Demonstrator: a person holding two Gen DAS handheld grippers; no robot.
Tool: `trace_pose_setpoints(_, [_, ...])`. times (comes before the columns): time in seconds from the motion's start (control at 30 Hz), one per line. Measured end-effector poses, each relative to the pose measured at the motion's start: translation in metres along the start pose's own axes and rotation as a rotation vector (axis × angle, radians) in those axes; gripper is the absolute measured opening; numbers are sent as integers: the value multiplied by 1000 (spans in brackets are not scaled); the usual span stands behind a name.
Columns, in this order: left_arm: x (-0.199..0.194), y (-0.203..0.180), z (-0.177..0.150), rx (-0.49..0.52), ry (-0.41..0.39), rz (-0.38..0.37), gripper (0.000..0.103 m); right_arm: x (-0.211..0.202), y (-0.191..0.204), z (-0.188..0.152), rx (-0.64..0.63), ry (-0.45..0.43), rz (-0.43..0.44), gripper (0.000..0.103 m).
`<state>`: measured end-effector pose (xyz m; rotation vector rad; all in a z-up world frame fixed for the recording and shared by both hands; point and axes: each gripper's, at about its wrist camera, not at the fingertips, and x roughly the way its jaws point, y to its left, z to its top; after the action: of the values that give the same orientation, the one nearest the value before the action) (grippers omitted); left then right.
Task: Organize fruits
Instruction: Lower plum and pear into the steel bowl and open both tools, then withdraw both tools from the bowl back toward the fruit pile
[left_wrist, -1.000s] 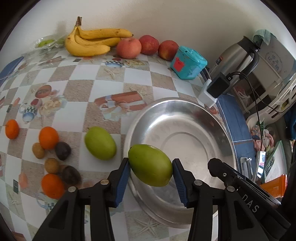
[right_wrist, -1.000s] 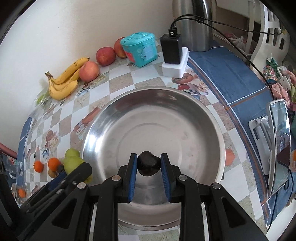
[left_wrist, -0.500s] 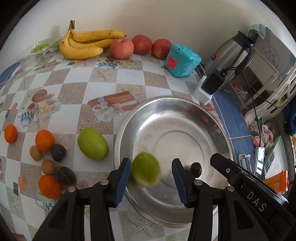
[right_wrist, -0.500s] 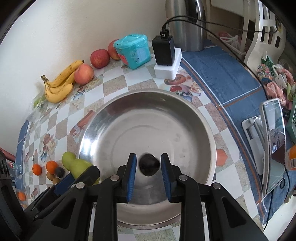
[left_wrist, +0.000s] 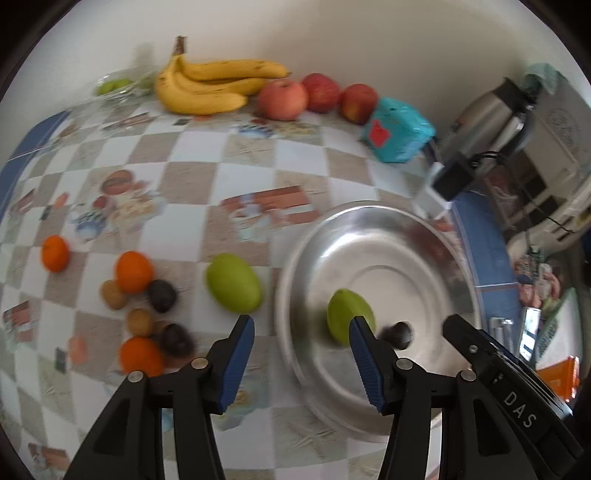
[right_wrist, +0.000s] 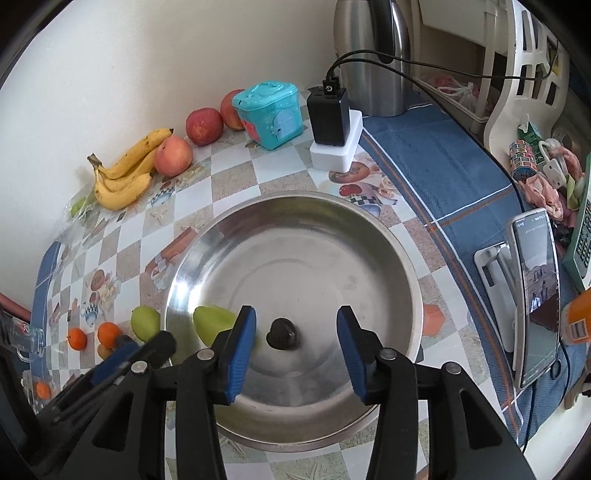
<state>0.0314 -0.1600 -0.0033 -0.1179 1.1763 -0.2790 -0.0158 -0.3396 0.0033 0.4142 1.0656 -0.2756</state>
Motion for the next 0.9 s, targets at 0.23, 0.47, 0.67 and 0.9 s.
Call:
trace_pose_setpoints(0.23, [0, 25, -3, -58, 45, 104, 58, 8, 5, -6, -35, 43, -31, 58])
trace_pose_setpoints(0.47, [-5, 43, -3, -101, 64, 136, 72, 9, 10, -11, -68, 42, -47, 81])
trace_pose_setpoints(0.67, [-9, 63, -6, -153, 72, 193, 86, 7, 17, -15, -91, 30, -24, 82])
trace_pose_setpoints(0.9, [-18, 80, -5, -198, 65, 192, 86, 6, 30, -20, -141, 26, -29, 82])
